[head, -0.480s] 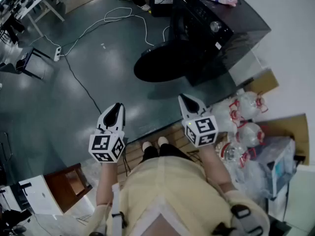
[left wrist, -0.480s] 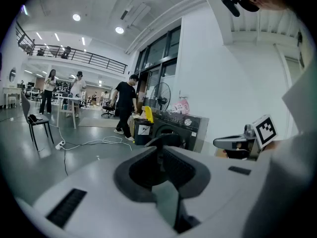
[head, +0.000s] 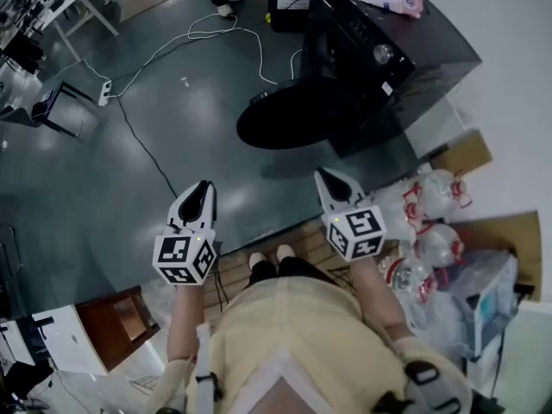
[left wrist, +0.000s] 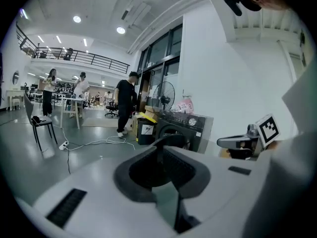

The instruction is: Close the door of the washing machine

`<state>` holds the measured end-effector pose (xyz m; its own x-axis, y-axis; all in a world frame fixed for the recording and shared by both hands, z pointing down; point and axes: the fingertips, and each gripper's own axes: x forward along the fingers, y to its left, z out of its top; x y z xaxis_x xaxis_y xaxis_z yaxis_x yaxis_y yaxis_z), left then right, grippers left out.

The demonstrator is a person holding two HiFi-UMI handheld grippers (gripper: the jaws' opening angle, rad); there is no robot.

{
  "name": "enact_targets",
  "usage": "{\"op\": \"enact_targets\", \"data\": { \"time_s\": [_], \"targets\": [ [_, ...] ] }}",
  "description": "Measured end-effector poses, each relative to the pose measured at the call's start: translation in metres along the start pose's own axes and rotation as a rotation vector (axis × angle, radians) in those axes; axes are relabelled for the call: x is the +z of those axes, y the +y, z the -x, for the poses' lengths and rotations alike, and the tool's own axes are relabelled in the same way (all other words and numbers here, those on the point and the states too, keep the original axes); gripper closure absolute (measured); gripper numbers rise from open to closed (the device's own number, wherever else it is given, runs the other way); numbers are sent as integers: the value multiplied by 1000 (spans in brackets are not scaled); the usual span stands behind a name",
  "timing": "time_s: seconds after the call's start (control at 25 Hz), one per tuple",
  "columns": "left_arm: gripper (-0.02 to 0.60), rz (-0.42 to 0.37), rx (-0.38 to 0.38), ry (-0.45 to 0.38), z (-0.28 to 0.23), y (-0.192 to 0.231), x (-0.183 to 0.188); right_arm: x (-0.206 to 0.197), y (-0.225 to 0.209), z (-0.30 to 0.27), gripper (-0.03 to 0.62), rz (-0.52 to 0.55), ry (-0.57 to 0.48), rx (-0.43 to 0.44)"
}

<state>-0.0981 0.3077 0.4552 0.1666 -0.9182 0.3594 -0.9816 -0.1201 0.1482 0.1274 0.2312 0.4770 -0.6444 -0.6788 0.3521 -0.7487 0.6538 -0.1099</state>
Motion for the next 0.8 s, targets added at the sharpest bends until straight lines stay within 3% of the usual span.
{"op": "enact_targets", "data": {
  "time_s": [0.44, 0.8],
  "targets": [
    [540, -9, 8, 23, -22, -12, 8, 3, -13, -22, 588, -6, -4, 113],
    [540, 23, -9, 39, -7, 24, 0, 4, 28, -51, 586, 46, 42, 184]
  ]
}}
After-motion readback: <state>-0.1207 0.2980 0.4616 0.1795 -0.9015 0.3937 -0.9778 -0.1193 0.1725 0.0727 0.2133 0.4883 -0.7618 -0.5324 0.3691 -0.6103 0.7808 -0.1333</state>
